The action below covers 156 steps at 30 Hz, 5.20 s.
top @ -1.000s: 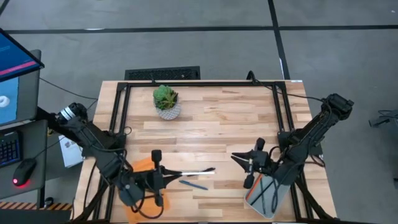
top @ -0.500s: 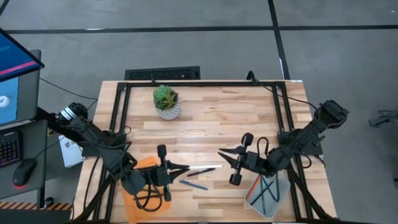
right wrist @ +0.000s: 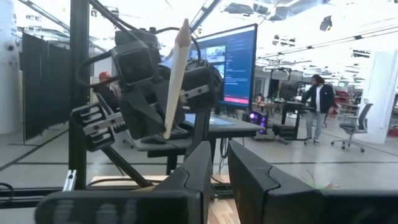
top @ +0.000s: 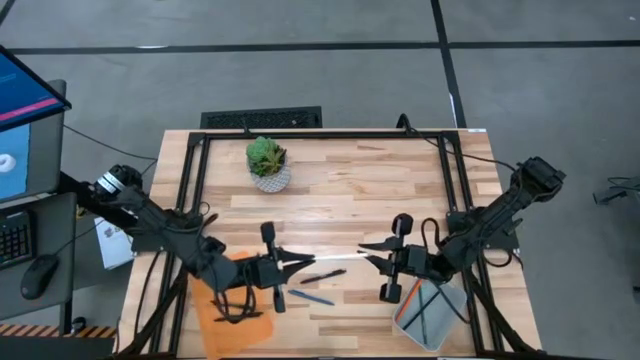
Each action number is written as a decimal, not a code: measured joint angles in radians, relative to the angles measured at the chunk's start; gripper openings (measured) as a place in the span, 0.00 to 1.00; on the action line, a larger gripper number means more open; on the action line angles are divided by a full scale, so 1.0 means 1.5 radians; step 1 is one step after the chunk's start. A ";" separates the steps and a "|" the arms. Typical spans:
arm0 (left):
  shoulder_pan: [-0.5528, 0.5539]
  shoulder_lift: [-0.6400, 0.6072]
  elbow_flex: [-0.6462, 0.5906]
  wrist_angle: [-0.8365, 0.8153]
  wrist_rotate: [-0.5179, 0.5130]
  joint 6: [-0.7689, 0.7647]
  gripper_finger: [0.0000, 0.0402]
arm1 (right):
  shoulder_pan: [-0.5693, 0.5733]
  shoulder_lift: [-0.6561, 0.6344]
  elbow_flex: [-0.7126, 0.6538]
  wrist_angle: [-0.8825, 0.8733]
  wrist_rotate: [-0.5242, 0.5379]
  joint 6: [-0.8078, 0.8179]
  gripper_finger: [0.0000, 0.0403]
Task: Sort pens & pencils
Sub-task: Put the white pencil into the gray bin
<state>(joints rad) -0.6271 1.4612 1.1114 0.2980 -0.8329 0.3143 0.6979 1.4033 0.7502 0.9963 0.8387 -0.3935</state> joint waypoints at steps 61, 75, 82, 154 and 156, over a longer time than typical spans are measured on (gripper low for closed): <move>0.036 0.000 0.000 0.010 0.085 0.002 0.00 | -0.007 0.001 0.040 -0.036 -0.082 -0.058 0.19; 0.036 0.000 0.000 0.010 0.104 -0.001 0.00 | -0.023 0.001 0.040 -0.030 -0.087 -0.057 0.19; 0.036 0.000 0.000 0.010 0.104 -0.001 0.00 | -0.004 0.001 0.040 -0.030 -0.088 -0.058 0.19; 0.052 -0.001 0.001 -0.023 0.146 -0.050 0.34 | 0.002 0.005 0.098 -0.109 -0.079 -0.095 0.09; 0.052 -0.001 0.001 -0.047 0.124 -0.050 0.35 | 0.006 0.005 0.098 -0.116 -0.071 -0.097 0.09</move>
<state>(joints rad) -0.5495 1.4601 1.1126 0.2271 -0.6474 0.2386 0.7075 1.4109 0.8967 0.8226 0.7316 -0.5385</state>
